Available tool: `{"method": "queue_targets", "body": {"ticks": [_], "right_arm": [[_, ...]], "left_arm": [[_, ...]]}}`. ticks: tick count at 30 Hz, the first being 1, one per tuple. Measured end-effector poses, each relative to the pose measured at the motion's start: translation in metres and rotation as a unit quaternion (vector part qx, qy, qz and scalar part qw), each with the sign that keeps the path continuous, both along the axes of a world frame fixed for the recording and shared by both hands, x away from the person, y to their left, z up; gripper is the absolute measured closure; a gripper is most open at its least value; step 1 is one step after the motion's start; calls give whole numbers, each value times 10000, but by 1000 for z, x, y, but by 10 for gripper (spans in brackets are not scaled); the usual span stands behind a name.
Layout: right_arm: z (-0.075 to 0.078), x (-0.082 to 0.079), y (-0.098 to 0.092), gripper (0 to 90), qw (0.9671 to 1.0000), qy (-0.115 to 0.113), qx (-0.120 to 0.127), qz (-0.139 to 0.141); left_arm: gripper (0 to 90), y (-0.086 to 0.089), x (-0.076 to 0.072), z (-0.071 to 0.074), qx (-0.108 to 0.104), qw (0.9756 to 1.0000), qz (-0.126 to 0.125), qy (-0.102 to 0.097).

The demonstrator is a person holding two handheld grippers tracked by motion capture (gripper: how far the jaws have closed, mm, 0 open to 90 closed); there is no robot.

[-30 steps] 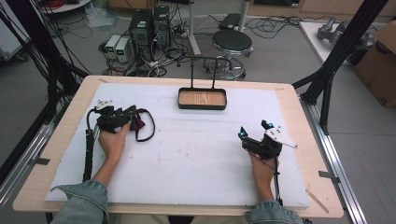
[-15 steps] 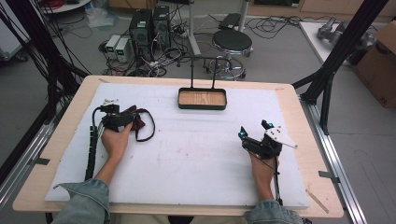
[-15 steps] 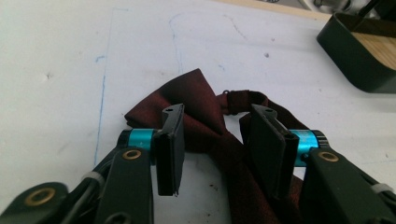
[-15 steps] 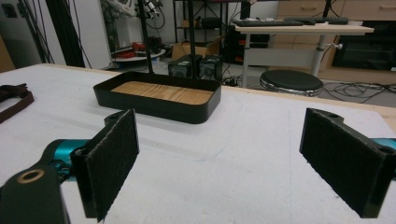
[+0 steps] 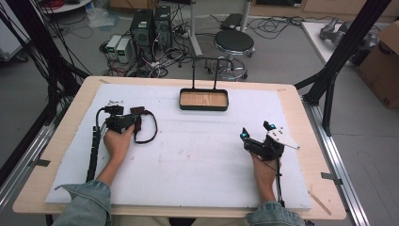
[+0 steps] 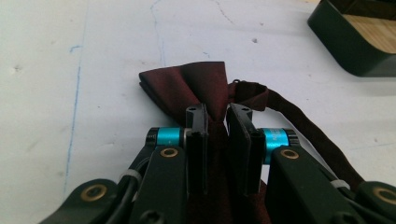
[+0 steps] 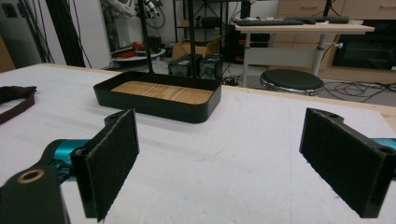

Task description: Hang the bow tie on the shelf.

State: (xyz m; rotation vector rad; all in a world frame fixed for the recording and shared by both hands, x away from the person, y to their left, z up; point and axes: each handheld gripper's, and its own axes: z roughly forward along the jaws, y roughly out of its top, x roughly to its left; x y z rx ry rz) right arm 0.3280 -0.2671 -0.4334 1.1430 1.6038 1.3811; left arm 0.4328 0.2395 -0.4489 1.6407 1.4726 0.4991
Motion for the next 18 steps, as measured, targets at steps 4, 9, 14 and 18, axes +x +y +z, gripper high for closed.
{"method": "queue_targets", "body": {"ticks": [4,9,14,18], "right_arm": [[0,0,0,110,10000,-4,14,4],[0,1,-1,110,10000,-10,24,6],[0,1,-1,110,10000,-8,42,13],[0,1,-1,110,10000,16,89,11]], "left_arm": [[779,3,-1,2,-211,9996,-194,-85],[781,-3,-8,15,-356,9967,-476,-562],[781,-6,-13,27,-648,9910,-769,-887],[781,-8,-14,41,-908,9847,-963,-1136]]}}
